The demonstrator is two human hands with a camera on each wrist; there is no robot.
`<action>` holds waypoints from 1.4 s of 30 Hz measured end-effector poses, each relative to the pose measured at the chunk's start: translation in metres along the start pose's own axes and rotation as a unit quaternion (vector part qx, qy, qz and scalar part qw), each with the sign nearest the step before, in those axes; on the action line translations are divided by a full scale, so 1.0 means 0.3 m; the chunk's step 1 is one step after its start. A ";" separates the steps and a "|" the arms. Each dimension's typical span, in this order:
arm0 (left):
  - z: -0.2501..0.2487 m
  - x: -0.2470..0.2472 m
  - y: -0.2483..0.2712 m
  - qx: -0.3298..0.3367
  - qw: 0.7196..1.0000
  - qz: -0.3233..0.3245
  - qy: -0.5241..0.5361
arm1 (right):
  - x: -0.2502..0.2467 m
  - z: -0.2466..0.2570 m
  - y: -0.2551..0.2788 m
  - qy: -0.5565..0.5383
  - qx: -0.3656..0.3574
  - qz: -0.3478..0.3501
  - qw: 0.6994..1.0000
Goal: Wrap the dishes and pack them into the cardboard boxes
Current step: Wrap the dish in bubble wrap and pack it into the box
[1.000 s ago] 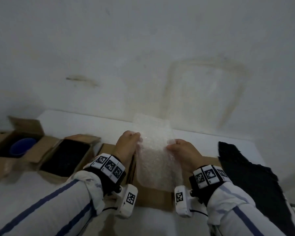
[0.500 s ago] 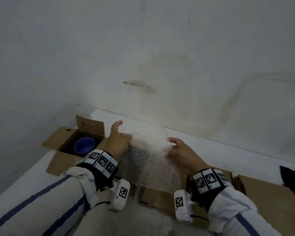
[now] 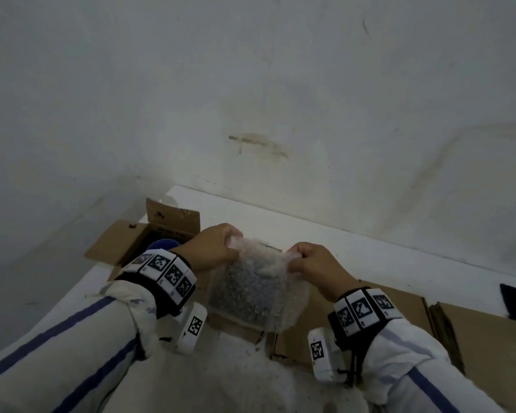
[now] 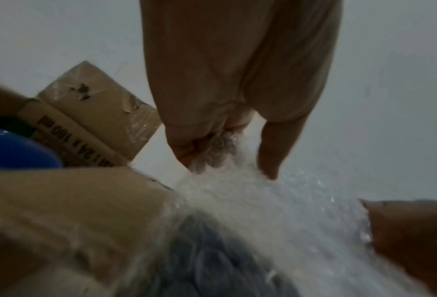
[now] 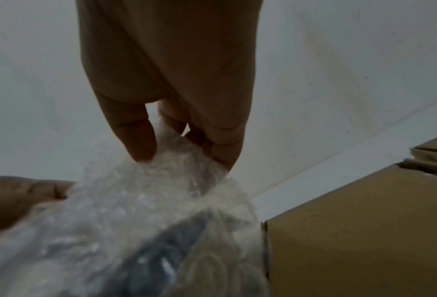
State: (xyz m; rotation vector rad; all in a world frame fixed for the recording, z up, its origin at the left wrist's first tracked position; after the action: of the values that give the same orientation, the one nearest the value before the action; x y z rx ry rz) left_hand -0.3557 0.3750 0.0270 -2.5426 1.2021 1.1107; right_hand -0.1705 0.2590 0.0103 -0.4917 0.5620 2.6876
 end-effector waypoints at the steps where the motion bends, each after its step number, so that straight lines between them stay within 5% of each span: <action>1: -0.002 -0.005 -0.008 0.009 0.999 -0.023 -0.030 | 0.000 0.004 -0.004 -0.024 0.002 -0.007 1.000; 5: 0.017 -0.030 -0.052 0.023 0.996 -0.070 0.056 | 0.012 0.024 -0.015 -0.096 0.036 0.009 0.995; 9: 0.050 -0.010 -0.070 -0.033 0.991 -0.072 0.107 | 0.061 0.005 -0.039 -0.029 0.061 -0.045 0.997; 15: 0.068 0.085 -0.051 0.051 0.980 -0.143 -0.125 | 0.134 -0.009 -0.023 0.161 0.006 -0.110 0.981; 18: 0.070 0.113 -0.037 0.093 0.952 -0.060 -0.286 | 0.153 -0.002 -0.026 0.239 -0.029 -0.123 0.963; 22: 0.090 0.137 -0.033 0.145 0.925 0.052 -0.348 | 0.166 -0.004 -0.035 0.340 -0.042 -0.111 0.933; 27: 0.080 0.142 -0.051 0.168 0.896 0.106 -0.398 | 0.157 0.032 -0.028 0.555 -0.022 -0.029 0.831; 33: 0.065 0.173 -0.070 0.138 0.911 0.162 -0.353 | 0.176 0.049 -0.020 0.657 -0.029 0.092 0.748; 42: 0.060 0.194 -0.082 0.146 0.912 0.154 -0.351 | 0.231 0.000 -0.006 0.681 -0.056 0.053 0.728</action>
State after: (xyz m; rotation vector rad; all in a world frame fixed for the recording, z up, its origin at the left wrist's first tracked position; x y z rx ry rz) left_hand -0.3243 0.3625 -0.0292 -1.5352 1.4207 1.5724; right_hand -0.2306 0.2787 -0.0178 -2.5354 0.7226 1.9455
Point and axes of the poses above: each hand's wrist, its own y-axis away from the middle knuckle, its own x-axis out of the palm, z = x × y, the point moved 2 cm from there along -y, towards the middle knuckle, and after that the axes turned 5 degrees about x, right-handed, at the moved point
